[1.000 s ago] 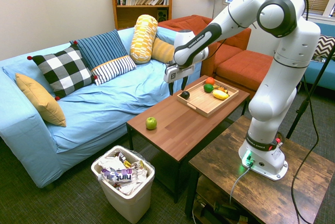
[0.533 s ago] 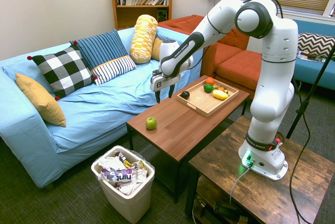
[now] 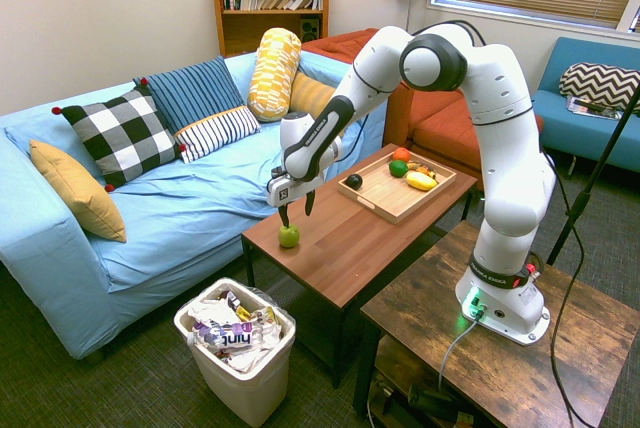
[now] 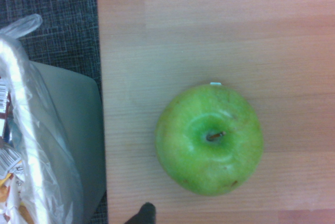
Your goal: Put the apple in the tray
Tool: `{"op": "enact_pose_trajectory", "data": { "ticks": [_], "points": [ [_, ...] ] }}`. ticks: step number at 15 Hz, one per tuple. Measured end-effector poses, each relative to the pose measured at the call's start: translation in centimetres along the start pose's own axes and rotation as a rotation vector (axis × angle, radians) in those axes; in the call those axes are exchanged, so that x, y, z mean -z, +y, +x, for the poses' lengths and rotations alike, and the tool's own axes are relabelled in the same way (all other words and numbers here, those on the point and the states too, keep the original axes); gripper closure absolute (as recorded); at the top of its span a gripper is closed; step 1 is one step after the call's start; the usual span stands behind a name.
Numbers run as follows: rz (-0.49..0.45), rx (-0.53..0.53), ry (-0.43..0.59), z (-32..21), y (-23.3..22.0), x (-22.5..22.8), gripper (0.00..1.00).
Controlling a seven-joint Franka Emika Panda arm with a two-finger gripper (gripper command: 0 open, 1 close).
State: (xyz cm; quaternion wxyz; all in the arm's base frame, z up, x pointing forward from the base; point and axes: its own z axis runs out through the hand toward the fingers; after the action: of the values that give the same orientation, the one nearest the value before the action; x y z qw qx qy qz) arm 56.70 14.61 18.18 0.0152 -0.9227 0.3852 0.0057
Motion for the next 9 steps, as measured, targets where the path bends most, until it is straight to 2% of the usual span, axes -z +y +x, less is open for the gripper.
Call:
{"op": "enact_pose_trajectory", "data": {
  "ticks": [7,8,9],
  "points": [
    [-0.027,-0.003,-0.018,0.7,-2.0,-5.0,0.00],
    [-0.029,-0.004,-0.019,0.9,-2.2,-5.5,1.00],
    [-0.030,-0.007,-0.023,0.9,-2.4,-5.9,1.00]
  ]
}}
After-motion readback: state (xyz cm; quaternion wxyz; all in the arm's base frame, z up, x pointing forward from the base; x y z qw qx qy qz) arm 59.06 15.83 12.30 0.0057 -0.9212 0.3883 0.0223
